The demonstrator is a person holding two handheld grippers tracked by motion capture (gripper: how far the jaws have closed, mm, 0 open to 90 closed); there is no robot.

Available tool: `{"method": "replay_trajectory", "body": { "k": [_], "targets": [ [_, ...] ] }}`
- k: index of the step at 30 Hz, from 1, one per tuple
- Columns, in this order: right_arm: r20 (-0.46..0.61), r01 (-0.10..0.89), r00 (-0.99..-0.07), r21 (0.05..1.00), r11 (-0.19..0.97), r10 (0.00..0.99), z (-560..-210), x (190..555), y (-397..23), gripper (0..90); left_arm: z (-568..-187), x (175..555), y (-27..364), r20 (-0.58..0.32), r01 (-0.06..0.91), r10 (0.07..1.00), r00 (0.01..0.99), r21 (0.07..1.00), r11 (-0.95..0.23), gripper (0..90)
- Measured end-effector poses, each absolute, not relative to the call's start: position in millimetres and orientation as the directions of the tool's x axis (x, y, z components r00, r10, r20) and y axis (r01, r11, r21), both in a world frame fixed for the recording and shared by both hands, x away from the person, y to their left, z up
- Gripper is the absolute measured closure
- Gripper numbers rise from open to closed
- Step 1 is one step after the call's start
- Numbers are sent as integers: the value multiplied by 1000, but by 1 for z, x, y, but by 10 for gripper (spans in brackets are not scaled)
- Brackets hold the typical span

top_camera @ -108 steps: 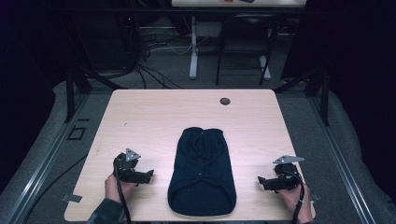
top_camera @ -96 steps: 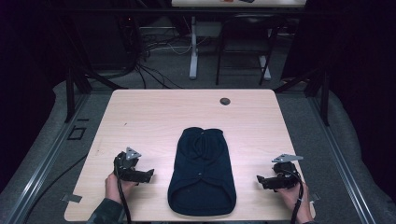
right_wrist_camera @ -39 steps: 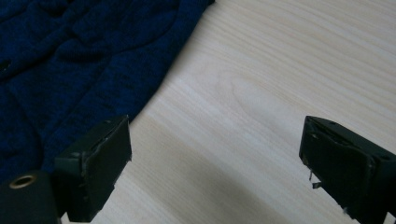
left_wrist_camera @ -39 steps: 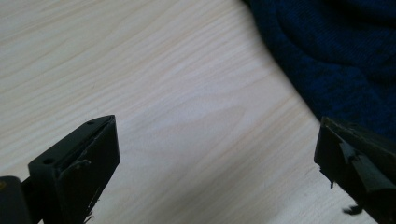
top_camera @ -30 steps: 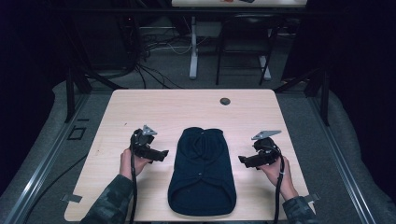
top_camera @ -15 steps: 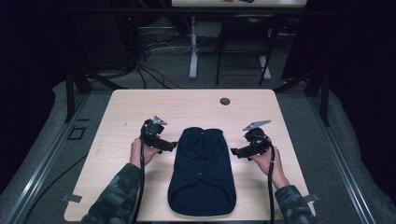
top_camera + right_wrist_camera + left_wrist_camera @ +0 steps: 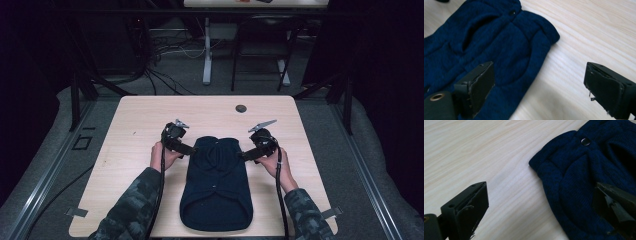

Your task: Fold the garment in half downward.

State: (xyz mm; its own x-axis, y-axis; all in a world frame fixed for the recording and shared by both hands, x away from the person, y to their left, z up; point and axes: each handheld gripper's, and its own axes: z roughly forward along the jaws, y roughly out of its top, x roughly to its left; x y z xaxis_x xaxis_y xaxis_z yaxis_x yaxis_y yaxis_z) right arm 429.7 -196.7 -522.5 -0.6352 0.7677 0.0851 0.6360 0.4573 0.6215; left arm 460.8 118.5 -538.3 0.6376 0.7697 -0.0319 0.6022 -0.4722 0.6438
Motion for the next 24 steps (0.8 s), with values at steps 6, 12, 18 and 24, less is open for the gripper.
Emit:
{"method": "replay_trajectory", "body": {
  "k": [6,12,18,24],
  "targets": [
    [111,653,-634,608,452,766,-528,446,-184,104,-543,471,109,-50,615,769,637,635,-468,15],
    [108,662,-629,594,457,770,-535,463,-175,135,-549,485,95,-50,628,771,635,615,-477,56],
    [122,687,-613,569,451,781,-544,479,-166,233,-555,494,84,-39,632,769,638,597,-494,153],
    [125,701,-608,550,455,784,-551,488,-160,391,-560,496,80,-61,632,749,660,585,-509,314]
  ]
}}
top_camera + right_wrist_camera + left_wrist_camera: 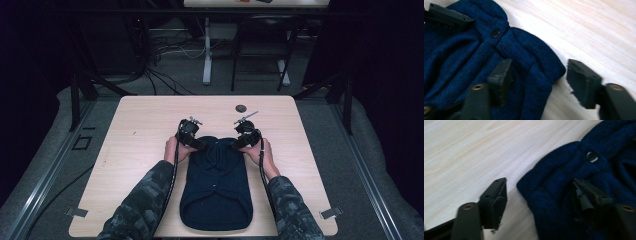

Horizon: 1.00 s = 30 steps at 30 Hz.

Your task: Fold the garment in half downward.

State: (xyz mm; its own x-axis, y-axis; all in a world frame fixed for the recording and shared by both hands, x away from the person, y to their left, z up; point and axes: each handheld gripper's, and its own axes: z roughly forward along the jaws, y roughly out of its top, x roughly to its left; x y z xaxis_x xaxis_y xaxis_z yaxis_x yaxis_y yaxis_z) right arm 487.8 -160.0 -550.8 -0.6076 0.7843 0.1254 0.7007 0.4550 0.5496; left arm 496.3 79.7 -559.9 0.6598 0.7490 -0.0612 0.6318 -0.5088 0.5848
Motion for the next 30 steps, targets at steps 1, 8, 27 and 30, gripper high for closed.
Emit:
{"method": "replay_trajectory", "body": {
  "k": [1,8,27,30],
  "targets": [
    [129,705,-605,545,454,786,-552,488,-159,402,-560,496,80,-61,632,749,660,585,-509,340],
    [162,713,-610,539,449,775,-558,490,-159,553,-564,495,79,-79,628,737,671,591,-507,457],
    [127,649,-644,613,451,754,-546,475,-161,738,-550,487,86,-129,595,698,704,643,-481,694],
    [111,623,-654,640,450,748,-538,470,-163,738,-541,484,88,-131,586,693,709,656,-476,693]
  ]
}}
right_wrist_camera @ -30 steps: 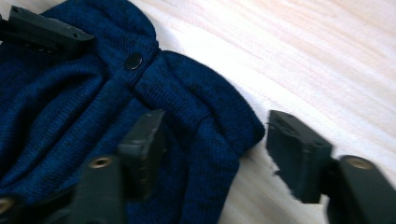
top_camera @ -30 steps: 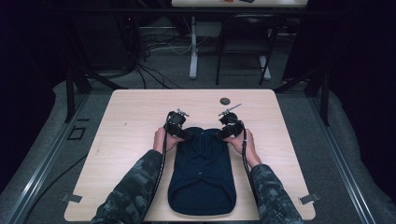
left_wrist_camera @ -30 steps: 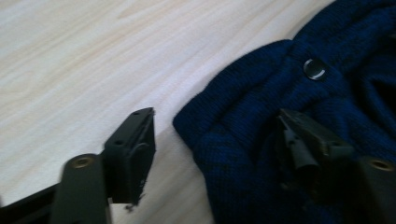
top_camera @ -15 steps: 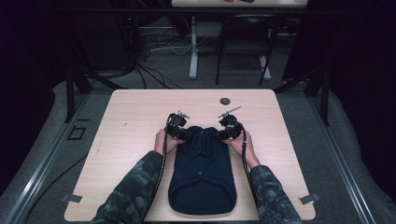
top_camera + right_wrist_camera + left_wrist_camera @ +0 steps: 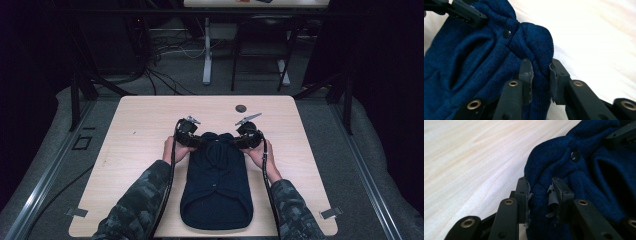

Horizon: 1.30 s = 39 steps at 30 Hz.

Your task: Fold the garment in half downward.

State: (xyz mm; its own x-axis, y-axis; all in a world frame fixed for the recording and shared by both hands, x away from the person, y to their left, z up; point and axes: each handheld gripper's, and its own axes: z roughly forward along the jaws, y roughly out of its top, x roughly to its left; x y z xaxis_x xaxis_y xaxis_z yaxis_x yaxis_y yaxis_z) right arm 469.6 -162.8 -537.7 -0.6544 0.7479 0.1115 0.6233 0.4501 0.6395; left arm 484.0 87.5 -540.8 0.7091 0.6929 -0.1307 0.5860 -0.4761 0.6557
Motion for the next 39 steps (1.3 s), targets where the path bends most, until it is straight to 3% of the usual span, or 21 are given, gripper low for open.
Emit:
{"method": "replay_trajectory", "body": {
  "k": [12,39],
  "targets": [
    [30,528,-707,687,499,706,-510,451,-168,744,-516,474,93,-139,537,644,753,695,-478,707],
    [-34,455,-730,720,523,682,-473,436,-176,748,-473,464,89,-100,459,563,820,702,-544,701]
  ]
}}
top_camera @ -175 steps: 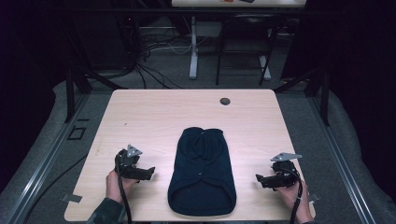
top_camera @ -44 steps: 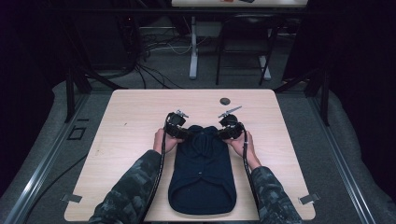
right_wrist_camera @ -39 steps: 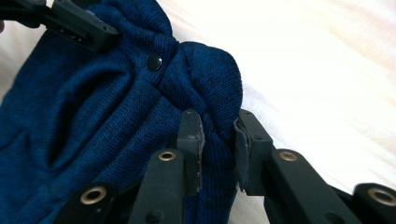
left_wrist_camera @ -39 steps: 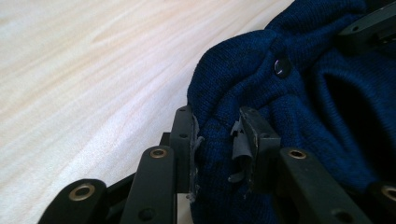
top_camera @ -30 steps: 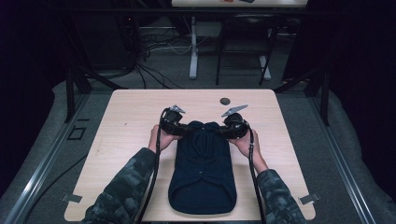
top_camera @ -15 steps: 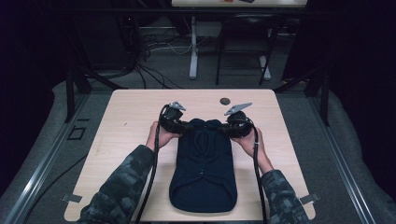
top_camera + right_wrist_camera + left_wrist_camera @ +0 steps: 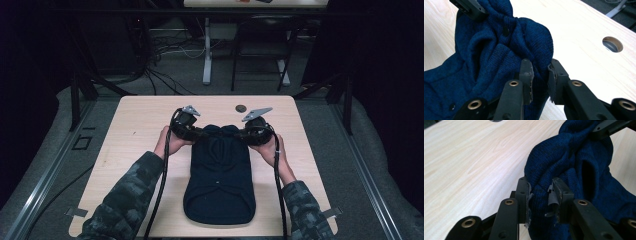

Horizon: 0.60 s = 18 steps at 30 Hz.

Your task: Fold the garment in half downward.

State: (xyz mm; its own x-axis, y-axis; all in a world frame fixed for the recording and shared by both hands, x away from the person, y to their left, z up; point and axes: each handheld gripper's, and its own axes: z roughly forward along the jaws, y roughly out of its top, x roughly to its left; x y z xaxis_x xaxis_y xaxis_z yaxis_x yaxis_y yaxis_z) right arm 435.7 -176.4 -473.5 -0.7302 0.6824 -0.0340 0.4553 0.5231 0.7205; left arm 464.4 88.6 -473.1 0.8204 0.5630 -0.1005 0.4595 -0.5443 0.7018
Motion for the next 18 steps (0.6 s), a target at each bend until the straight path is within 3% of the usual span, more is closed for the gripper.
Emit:
{"method": "replay_trajectory", "body": {
  "k": [8,18],
  "targets": [
    [-50,440,-740,719,539,670,-467,432,-179,746,-467,464,86,-106,452,539,835,692,-563,694],
    [-70,422,-737,730,538,673,-456,428,-181,751,-455,458,84,-48,392,526,849,725,-567,718]
  ]
}}
